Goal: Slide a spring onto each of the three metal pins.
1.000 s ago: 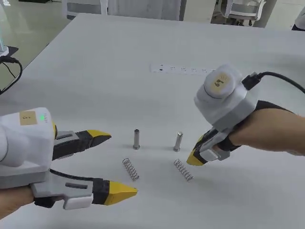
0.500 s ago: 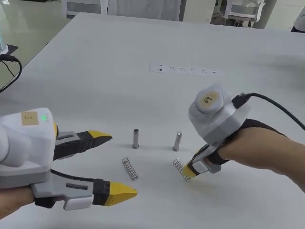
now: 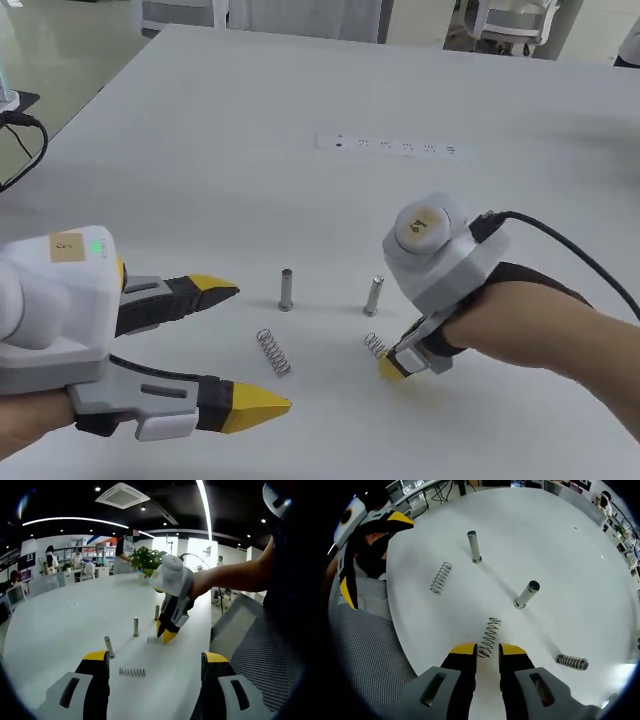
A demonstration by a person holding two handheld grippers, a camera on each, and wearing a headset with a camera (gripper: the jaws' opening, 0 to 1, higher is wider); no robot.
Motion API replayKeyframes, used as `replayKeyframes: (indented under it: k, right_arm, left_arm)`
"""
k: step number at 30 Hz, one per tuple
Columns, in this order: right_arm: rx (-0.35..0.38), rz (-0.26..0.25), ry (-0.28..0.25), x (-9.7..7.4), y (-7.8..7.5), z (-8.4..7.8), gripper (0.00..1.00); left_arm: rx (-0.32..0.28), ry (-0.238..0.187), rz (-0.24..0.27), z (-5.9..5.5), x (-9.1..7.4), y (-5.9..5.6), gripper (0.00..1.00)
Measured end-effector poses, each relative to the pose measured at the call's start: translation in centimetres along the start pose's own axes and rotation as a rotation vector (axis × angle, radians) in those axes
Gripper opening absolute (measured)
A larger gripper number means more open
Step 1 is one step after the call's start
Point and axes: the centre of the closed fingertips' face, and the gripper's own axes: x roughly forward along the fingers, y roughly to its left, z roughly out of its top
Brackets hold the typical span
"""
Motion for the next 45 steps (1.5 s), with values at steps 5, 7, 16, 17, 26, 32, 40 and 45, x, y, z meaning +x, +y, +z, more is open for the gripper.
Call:
replayKeyframes:
  k: [5, 7, 16, 17, 26, 32, 40, 45]
  right_arm:
    - [-0.009, -0.016, 0.007, 0.2, -0.1, 0.0, 0.15]
    - [-0.014, -0.018, 0.011, 0.3, -0.1, -0.1, 0.14]
    - [-0.044, -0.036, 0.017, 0.2, -0.5, -0.4, 0.09]
    - [-0.051, -0.036, 0.018, 0.2, -0.5, -0.4, 0.09]
    - [-0.084, 0.002, 0.020, -0.8, -0.1, -0.6, 0.08]
    - [-0.147, 0.090, -0.010, -2.4, 2.3, 0.2, 0.08]
    - [-0.259, 0.177, -0.051, -4.9, 5.5, 1.8, 0.08]
    - [-0.362, 0.225, -0.058, -6.0, 7.4, 2.2, 0.08]
  left_arm:
    - [-0.001, -0.001, -0.002, 0.0, 0.0, 0.0, 0.71]
    - [-0.001, -0.001, -0.003, 0.0, 0.1, 0.0, 0.71]
    - [-0.002, 0.003, -0.007, 0.0, 0.1, -0.2, 0.70]
    - [-0.002, 0.004, -0.008, 0.0, 0.1, -0.2, 0.70]
    - [0.003, 0.018, -0.028, -0.1, 0.5, -0.7, 0.67]
    - [0.007, 0.027, -0.060, -0.1, 1.0, -1.3, 0.63]
    - [0.011, 0.026, -0.102, 0.1, 1.4, -2.0, 0.55]
    - [0.015, 0.027, -0.129, 0.1, 1.5, -2.7, 0.49]
